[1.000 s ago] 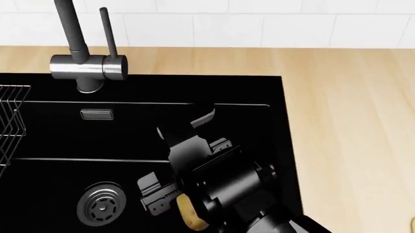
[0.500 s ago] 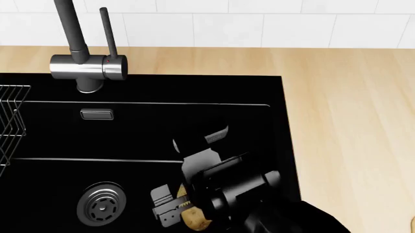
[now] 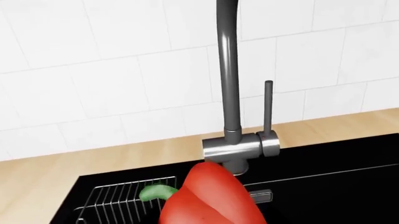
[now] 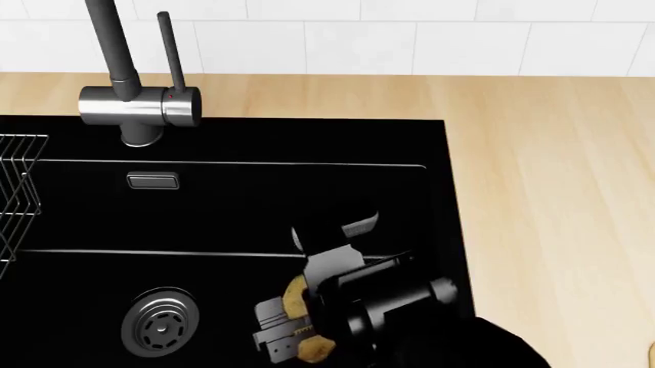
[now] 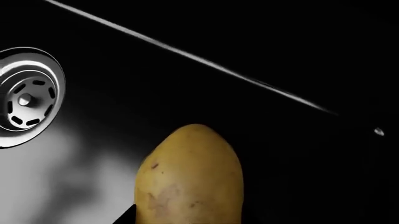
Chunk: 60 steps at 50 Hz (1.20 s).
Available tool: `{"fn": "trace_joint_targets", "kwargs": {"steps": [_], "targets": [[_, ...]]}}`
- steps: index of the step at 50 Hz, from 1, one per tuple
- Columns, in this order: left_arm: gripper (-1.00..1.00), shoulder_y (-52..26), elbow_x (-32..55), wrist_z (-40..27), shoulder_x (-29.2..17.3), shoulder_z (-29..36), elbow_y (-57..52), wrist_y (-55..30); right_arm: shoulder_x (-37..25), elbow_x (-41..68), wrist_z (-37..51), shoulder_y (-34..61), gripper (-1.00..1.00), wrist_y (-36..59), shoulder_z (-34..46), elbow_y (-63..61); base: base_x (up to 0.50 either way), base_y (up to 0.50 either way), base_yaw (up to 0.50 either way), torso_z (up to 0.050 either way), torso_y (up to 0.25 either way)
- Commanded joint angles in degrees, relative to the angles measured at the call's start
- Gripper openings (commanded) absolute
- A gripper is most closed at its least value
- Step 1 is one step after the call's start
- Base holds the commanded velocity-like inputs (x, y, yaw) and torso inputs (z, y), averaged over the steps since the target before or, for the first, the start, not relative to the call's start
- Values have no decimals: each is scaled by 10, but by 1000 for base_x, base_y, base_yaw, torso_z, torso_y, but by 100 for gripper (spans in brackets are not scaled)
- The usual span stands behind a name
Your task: Pick the vegetables from the sink and place them on the cutting board.
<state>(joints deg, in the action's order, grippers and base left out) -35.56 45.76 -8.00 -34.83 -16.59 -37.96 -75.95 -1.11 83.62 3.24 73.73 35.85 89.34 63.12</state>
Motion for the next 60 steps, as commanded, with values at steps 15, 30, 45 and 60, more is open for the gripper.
{"fn": "trace_joint_targets", "kwargs": {"steps": [15, 30, 45, 60], "targets": [[-100, 17, 23, 6, 14, -34, -18, -8, 6, -7, 22, 77, -100, 4, -6, -124, 0, 0, 0, 0, 0], [-100, 13, 45, 21, 1, -52, -7, -9, -211, 86, 302, 116, -100, -9, -110, -637, 0, 0, 0, 0, 0], [-100, -40, 132, -57, 34, -85, -76, -116, -388, 171, 447, 174, -100, -21, -201, -896, 0, 0, 0, 0, 0], [-100, -53, 288, -164, 22, -115, -78, -130, -591, 216, 546, 192, -100, -76, -285, -1073, 0, 0, 0, 0, 1]]}}
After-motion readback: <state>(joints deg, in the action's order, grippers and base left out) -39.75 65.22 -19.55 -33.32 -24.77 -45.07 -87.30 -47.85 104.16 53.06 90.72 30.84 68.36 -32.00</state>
